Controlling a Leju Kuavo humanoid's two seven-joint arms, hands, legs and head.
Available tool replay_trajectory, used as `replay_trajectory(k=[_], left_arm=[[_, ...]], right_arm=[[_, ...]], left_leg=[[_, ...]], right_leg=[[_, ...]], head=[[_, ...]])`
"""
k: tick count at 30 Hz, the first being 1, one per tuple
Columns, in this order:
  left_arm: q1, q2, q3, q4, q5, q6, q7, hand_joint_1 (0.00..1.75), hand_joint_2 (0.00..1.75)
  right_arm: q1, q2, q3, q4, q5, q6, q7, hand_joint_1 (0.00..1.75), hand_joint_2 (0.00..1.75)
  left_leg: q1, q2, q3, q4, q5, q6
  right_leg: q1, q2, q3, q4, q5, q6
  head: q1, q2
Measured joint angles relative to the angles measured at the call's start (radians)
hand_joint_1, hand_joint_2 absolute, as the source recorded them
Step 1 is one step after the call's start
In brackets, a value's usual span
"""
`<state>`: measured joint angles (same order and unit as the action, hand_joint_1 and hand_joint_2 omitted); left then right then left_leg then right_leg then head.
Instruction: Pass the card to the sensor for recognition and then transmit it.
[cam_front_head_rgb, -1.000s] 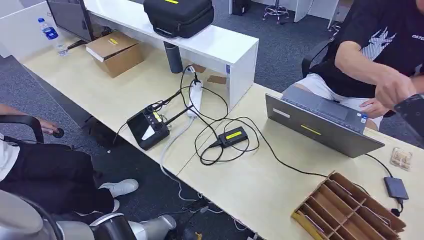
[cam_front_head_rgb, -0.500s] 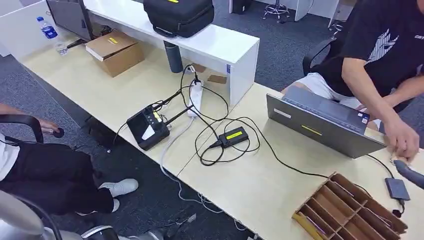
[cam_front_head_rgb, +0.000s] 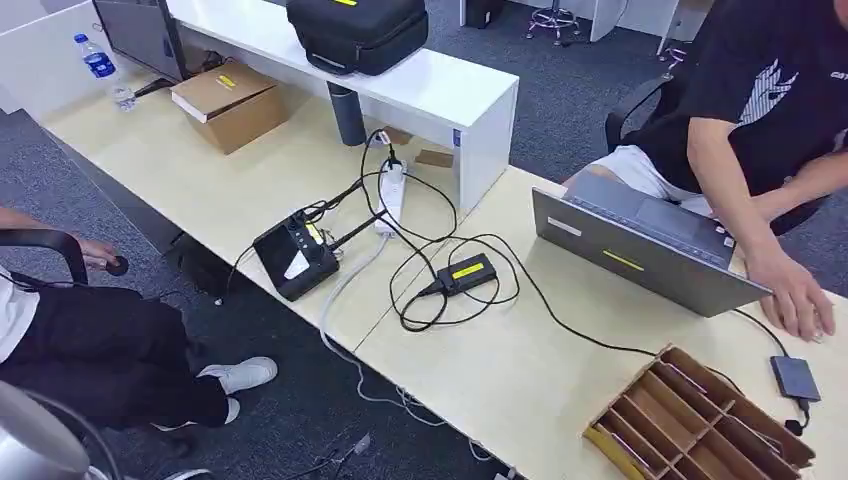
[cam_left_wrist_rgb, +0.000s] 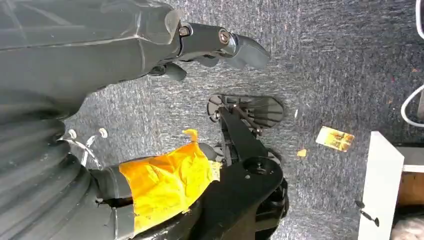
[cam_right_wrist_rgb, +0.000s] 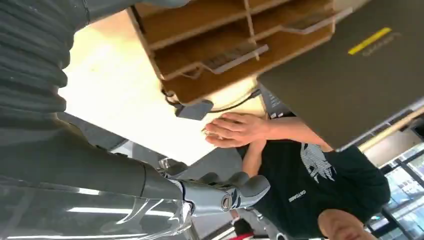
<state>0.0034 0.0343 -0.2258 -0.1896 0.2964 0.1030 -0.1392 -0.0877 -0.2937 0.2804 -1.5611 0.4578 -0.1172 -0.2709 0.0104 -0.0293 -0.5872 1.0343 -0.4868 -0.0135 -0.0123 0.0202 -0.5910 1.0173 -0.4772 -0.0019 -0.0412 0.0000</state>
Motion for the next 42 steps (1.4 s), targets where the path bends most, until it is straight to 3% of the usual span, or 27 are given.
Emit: replay_trajectory(k=[6,11,15,16,18,20,22,26,42], left_arm=[[0.000,0.000,0.009,0.006,-0.003,0.005,0.008,0.00,1.75],[0.000,0.000,0.011,0.007,-0.003,0.005,0.010,0.00,1.75],[-0.001,0.001,0.011,0.006,-0.003,-0.007,-0.003,0.00,1.75],[0.003,0.005,0.011,-0.020,-0.003,-0.005,0.042,0.00,1.75],[0.043,0.018,0.017,-0.164,-0.013,0.027,0.205,0.00,1.75],[0.085,0.030,0.024,-0.292,-0.022,0.038,0.294,0.00,1.75],[0.116,0.039,0.037,-0.371,-0.027,0.035,0.298,0.00,1.75],[0.141,0.047,0.045,-0.428,-0.032,0.028,0.271,0.00,1.75],[0.180,0.051,0.067,-0.500,-0.027,0.036,0.263,0.00,1.75]], right_arm=[[0.133,-0.002,0.000,-0.090,0.020,0.011,-0.018,0.00,1.75],[0.168,-0.002,0.004,-0.117,0.040,0.011,-0.019,0.00,1.75],[0.182,-0.003,0.018,-0.121,0.128,-0.008,0.008,0.00,1.75],[0.179,-0.002,0.032,-0.120,0.149,-0.010,0.024,0.00,1.75],[0.170,-0.002,0.065,-0.116,0.165,-0.018,0.047,0.00,1.75],[0.165,-0.002,0.095,-0.107,0.206,-0.045,0.065,0.00,1.75],[0.157,-0.002,0.130,-0.091,0.275,-0.103,0.092,0.00,1.75],[0.143,-0.002,0.183,-0.049,0.364,-0.186,0.139,0.00,1.75],[0.134,-0.002,0.270,0.044,0.539,-0.358,0.208,0.00,1.75]], left_leg=[[0.000,0.000,0.000,0.000,0.000,0.000],[0.000,0.000,0.000,0.000,0.000,0.000],[0.000,0.000,0.000,0.000,0.000,0.000],[0.000,0.001,0.000,0.000,0.000,0.000],[0.000,0.001,0.001,0.000,0.000,0.000],[0.000,0.001,0.001,0.000,0.000,0.000],[0.000,0.001,0.001,0.000,0.000,0.000],[0.000,0.001,0.001,0.000,0.000,0.000],[0.000,0.001,0.001,0.000,0.000,0.000]], right_leg=[[0.000,0.000,0.000,0.000,0.000,0.000],[0.000,0.000,0.000,0.000,0.000,0.000],[0.000,0.000,0.000,0.000,0.000,0.000],[0.000,0.001,0.000,0.000,0.000,0.000],[0.000,0.001,0.001,0.000,0.000,0.000],[0.000,0.001,0.001,0.000,0.000,0.000],[0.000,0.001,0.001,0.001,0.000,0.000],[0.000,0.001,0.001,0.001,0.000,0.000],[0.000,0.001,0.001,0.000,0.000,0.000]], head=[[0.000,0.000],[0.000,0.000],[0.000,0.000],[0.000,0.000],[0.000,0.000],[0.000,0.000],[0.000,0.000],[0.000,0.000],[0.000,0.000]])
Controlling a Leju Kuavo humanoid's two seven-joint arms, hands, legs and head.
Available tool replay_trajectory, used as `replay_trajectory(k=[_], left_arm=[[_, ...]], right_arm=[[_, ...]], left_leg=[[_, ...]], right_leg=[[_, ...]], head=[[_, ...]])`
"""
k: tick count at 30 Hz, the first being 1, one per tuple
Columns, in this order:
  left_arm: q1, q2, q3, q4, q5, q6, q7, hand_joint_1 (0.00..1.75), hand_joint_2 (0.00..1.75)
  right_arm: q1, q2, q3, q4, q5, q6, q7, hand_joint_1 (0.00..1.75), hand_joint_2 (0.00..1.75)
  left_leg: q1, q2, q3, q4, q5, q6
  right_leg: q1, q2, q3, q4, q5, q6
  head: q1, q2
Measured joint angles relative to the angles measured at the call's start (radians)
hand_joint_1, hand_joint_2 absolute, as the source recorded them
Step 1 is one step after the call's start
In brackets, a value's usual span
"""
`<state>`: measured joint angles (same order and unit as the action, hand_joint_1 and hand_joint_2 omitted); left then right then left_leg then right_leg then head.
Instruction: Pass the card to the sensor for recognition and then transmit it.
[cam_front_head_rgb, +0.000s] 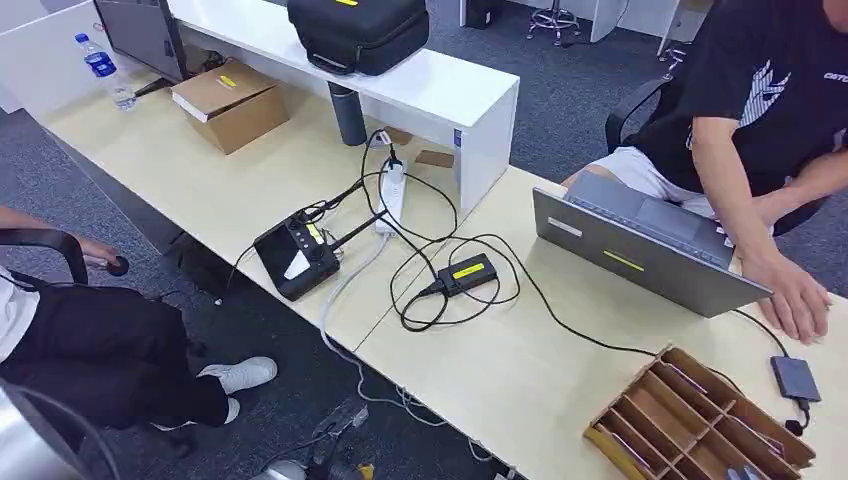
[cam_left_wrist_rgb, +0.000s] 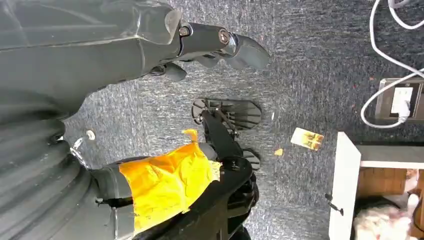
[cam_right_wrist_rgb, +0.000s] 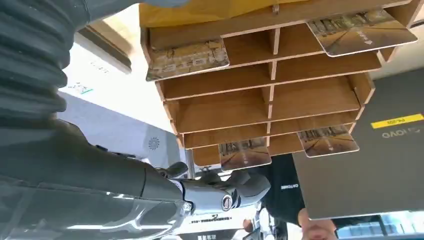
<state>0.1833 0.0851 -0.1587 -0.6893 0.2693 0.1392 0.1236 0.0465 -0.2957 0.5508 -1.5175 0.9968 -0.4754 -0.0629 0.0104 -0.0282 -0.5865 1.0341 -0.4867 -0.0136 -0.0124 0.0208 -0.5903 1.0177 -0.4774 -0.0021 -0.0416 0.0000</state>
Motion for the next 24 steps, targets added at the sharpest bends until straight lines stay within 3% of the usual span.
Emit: replay_trajectory(k=[5,7,8,9,14,16,17,18,24], left_arm=[[0.014,0.000,0.002,-0.017,-0.003,0.003,0.011,0.00,1.75],[0.018,0.000,0.003,-0.024,-0.005,0.003,0.014,0.00,1.75],[0.019,0.000,0.004,-0.026,-0.006,0.003,0.016,0.00,1.75],[0.021,0.000,0.007,-0.030,-0.006,0.003,0.018,0.00,1.75],[0.024,0.000,0.019,-0.037,-0.011,0.003,0.022,0.00,1.75],[0.024,-0.001,0.021,-0.040,-0.015,0.003,0.029,0.00,1.75],[0.025,-0.001,0.022,-0.041,-0.018,0.003,0.031,0.00,1.75],[0.025,-0.001,0.023,-0.043,-0.019,0.003,0.031,0.00,1.75],[0.023,-0.002,0.024,-0.045,-0.032,0.000,0.036,0.00,1.75]], right_arm=[[0.002,0.000,0.006,0.012,0.013,-0.023,0.008,0.05,1.75],[0.002,0.002,0.008,0.017,0.014,-0.025,0.011,0.31,1.75],[0.002,0.002,0.008,0.019,0.014,-0.025,0.013,0.31,1.75],[0.001,0.002,0.009,0.022,0.014,-0.025,0.018,0.45,1.75],[0.001,0.006,0.011,0.042,0.028,-0.023,0.027,0.65,1.75],[-0.001,0.009,0.011,0.055,0.032,-0.023,0.034,1.10,1.75],[-0.002,0.011,0.012,0.064,0.035,-0.023,0.042,1.10,1.75],[-0.004,0.012,0.012,0.072,0.038,-0.023,0.044,1.27,1.75],[-0.033,0.028,0.011,0.146,0.060,-0.039,0.064,1.45,1.75]], left_leg=[[0.000,0.000,0.000,0.000,0.000,0.000],[0.000,0.000,0.000,0.000,0.000,0.000],[0.000,0.000,0.000,0.000,0.000,0.000],[0.000,0.000,0.000,0.000,0.000,0.000],[0.000,0.000,0.000,0.000,0.000,0.000],[0.000,0.000,0.000,0.000,0.000,0.000],[0.000,0.000,0.000,0.000,0.000,0.000],[0.000,0.000,0.000,0.000,0.000,0.000],[0.000,0.001,0.001,0.000,0.000,0.000]], right_leg=[[0.000,0.000,0.000,0.000,0.000,0.000],[0.000,0.000,0.000,0.000,0.000,0.000],[0.000,0.000,0.000,0.000,0.000,0.000],[0.000,0.000,0.000,0.000,0.000,0.000],[0.000,0.000,0.000,0.000,0.000,0.000],[0.000,0.000,0.000,0.000,0.000,0.000],[0.000,0.000,0.000,0.000,0.000,0.000],[0.000,0.000,0.000,0.000,0.000,0.000],[0.000,0.000,0.000,0.000,0.000,0.000]], head=[[0.000,0.000],[0.000,0.000],[0.000,0.000],[0.000,0.000],[0.000,0.000],[0.000,0.000],[0.000,0.000],[0.000,0.000],[0.000,0.000]])
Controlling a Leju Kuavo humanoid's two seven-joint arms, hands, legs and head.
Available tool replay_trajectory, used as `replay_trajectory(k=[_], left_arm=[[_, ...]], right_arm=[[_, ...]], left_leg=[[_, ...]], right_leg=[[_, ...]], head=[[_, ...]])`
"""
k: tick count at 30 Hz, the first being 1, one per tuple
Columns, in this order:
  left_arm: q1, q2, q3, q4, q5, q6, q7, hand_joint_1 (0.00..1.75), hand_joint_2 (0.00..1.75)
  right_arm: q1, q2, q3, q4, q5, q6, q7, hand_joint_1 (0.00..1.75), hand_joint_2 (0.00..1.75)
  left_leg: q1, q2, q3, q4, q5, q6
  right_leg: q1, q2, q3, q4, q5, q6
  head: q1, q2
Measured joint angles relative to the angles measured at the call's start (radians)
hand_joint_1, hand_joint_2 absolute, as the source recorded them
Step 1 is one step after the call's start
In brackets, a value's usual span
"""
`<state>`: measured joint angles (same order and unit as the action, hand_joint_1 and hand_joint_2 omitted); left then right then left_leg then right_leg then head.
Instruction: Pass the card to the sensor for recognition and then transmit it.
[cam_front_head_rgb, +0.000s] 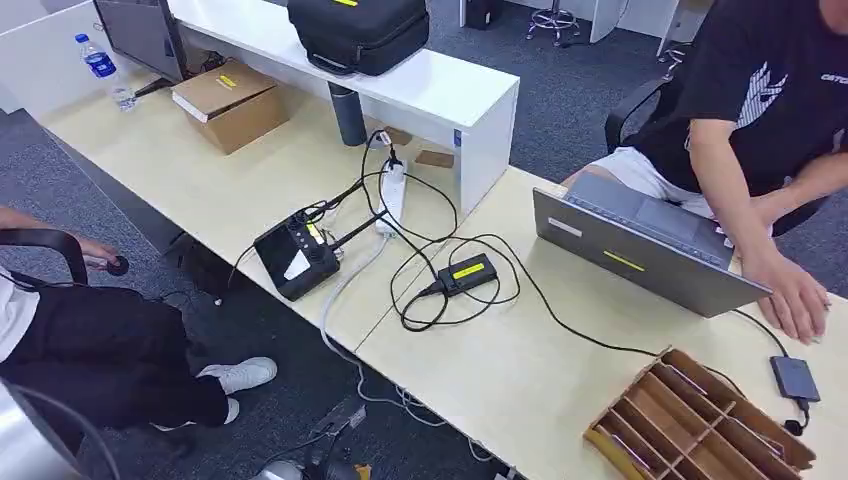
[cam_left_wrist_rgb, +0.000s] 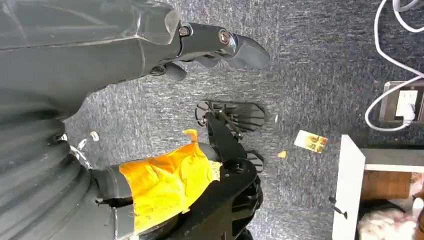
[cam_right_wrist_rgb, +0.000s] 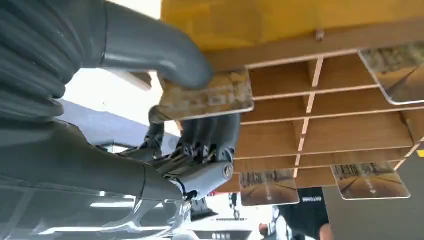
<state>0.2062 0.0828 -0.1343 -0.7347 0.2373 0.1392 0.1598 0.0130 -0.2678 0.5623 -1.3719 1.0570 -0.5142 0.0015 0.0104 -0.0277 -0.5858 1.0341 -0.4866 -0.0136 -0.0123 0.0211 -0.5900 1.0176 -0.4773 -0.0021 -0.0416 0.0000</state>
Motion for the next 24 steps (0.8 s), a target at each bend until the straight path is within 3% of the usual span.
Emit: replay_trajectory(k=[6,14,19,24], left_arm=[[-0.007,0.000,0.000,0.000,-0.010,-0.002,0.003,0.00,1.75],[-0.018,-0.004,0.000,0.000,-0.018,-0.002,0.003,0.00,1.75],[-0.026,-0.005,-0.001,0.000,-0.019,-0.008,-0.006,0.00,1.75],[-0.049,-0.005,-0.007,0.010,-0.010,-0.015,-0.028,0.00,1.75]], right_arm=[[-0.040,0.025,0.000,0.082,0.033,-0.042,0.005,1.75,1.75],[-0.060,0.054,-0.031,0.114,0.098,-0.135,-0.011,1.75,1.75],[-0.085,0.060,-0.054,0.058,0.131,-0.170,-0.029,1.75,1.75],[-0.128,0.068,-0.093,-0.022,0.135,-0.177,-0.094,1.75,1.75]], left_leg=[[0.000,-0.001,0.002,0.000,0.000,0.000],[0.000,0.000,0.002,0.000,0.000,0.000],[0.000,0.000,0.002,0.000,0.000,0.000],[0.000,0.000,0.002,0.000,0.001,0.000]], right_leg=[[0.000,0.000,0.003,0.000,0.000,0.000],[0.000,0.000,0.003,0.000,0.001,0.000],[0.000,0.000,0.003,0.000,0.001,0.001],[0.000,0.000,0.003,0.000,0.001,0.001]], head=[[0.000,0.000],[0.000,0.000],[0.000,0.000],[0.000,0.000]])
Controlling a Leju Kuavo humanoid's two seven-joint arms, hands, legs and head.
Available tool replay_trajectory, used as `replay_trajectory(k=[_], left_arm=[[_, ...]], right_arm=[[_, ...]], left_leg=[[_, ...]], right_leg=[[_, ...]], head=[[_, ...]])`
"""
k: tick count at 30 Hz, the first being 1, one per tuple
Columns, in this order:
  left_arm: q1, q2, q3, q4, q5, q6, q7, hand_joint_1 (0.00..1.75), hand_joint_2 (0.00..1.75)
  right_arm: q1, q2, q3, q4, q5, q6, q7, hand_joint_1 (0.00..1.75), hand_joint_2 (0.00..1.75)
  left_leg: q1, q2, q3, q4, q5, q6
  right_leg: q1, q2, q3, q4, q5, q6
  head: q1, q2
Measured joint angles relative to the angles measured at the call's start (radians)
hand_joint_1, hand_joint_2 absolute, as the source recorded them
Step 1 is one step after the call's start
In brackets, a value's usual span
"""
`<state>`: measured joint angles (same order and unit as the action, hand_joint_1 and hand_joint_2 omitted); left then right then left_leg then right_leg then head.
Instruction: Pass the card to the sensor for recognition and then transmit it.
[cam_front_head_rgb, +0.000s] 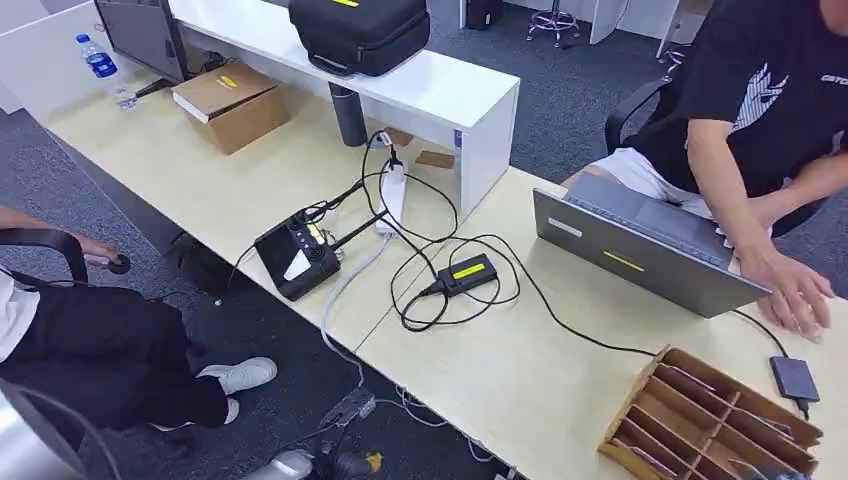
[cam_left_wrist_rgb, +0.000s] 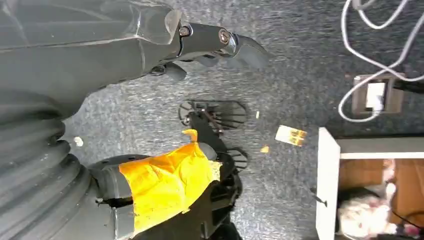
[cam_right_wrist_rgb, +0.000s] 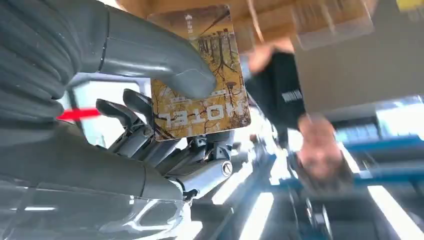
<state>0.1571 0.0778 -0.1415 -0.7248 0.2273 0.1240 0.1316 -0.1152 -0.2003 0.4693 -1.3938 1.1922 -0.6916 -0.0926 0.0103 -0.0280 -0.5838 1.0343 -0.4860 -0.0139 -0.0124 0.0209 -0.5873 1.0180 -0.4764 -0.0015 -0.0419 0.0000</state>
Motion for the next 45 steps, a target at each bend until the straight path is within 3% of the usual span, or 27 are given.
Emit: replay_trajectory(k=[7,11,16,23,28,29,31,36,45], left_arm=[[-0.058,0.000,-0.037,0.054,0.012,-0.008,-0.018,0.00,1.75],[-0.104,0.001,-0.071,0.089,0.005,-0.022,-0.020,0.00,1.75],[-0.183,-0.002,-0.125,0.164,-0.022,-0.038,-0.019,0.00,1.75],[-0.257,-0.014,-0.192,0.229,-0.057,-0.046,0.015,0.00,1.75],[-0.257,-0.009,-0.220,0.325,-0.085,-0.067,-0.062,0.00,1.75],[-0.257,-0.010,-0.221,0.338,-0.087,-0.070,-0.063,0.00,1.75],[-0.259,-0.010,-0.223,0.356,-0.092,-0.071,-0.063,0.00,1.75],[-0.266,-0.009,-0.225,0.380,-0.100,-0.072,-0.060,0.00,1.75],[-0.256,-0.005,-0.226,0.403,-0.111,-0.074,-0.058,0.00,1.75]], right_arm=[[-0.134,0.004,-0.001,-0.031,-0.099,0.021,0.007,1.75,1.75],[-0.273,0.020,0.007,-0.002,-0.168,0.137,0.029,1.75,1.75],[-0.530,0.068,0.020,0.174,-0.226,0.275,0.070,1.75,1.75],[-0.818,0.150,0.023,0.483,-0.286,0.395,0.134,1.75,1.75],[-0.923,0.172,0.002,0.642,-0.347,0.430,0.114,1.75,1.75],[-0.931,0.176,-0.002,0.661,-0.355,0.438,0.108,1.36,1.75],[-0.937,0.189,-0.008,0.684,-0.369,0.459,0.098,0.00,1.75],[-0.929,0.208,-0.006,0.701,-0.387,0.525,0.050,0.00,1.75],[-0.886,0.206,0.005,0.654,-0.404,0.538,-0.005,0.00,1.75]], left_leg=[[0.000,0.000,0.000,0.000,0.002,-0.001],[0.000,0.000,-0.001,0.000,0.004,-0.001],[0.000,0.000,-0.003,0.000,0.008,-0.002],[0.000,-0.002,-0.007,0.001,0.010,-0.002],[0.000,-0.001,-0.007,0.001,0.010,-0.002],[0.000,-0.003,-0.008,0.001,0.009,-0.002],[0.000,-0.004,-0.008,0.001,0.009,-0.002],[0.000,0.000,-0.008,0.001,0.009,-0.002],[0.000,0.000,-0.008,0.001,0.009,-0.002]], right_leg=[[0.000,0.000,0.000,0.000,0.001,0.000],[0.000,0.000,-0.001,0.001,0.003,-0.001],[0.000,0.000,-0.003,0.001,0.006,-0.001],[0.000,0.000,-0.006,0.002,0.008,-0.002],[0.000,0.000,-0.007,0.001,0.007,-0.002],[0.000,-0.001,-0.007,0.001,0.007,-0.001],[0.000,-0.002,-0.008,0.001,0.007,-0.001],[0.000,0.001,-0.010,0.002,0.007,-0.002],[0.000,0.001,-0.010,0.002,0.007,-0.002]], head=[[0.000,0.000],[0.000,0.000],[0.000,0.000],[0.001,0.000],[0.000,0.000],[0.001,0.000],[0.000,0.000],[0.001,0.000],[0.000,0.000]])
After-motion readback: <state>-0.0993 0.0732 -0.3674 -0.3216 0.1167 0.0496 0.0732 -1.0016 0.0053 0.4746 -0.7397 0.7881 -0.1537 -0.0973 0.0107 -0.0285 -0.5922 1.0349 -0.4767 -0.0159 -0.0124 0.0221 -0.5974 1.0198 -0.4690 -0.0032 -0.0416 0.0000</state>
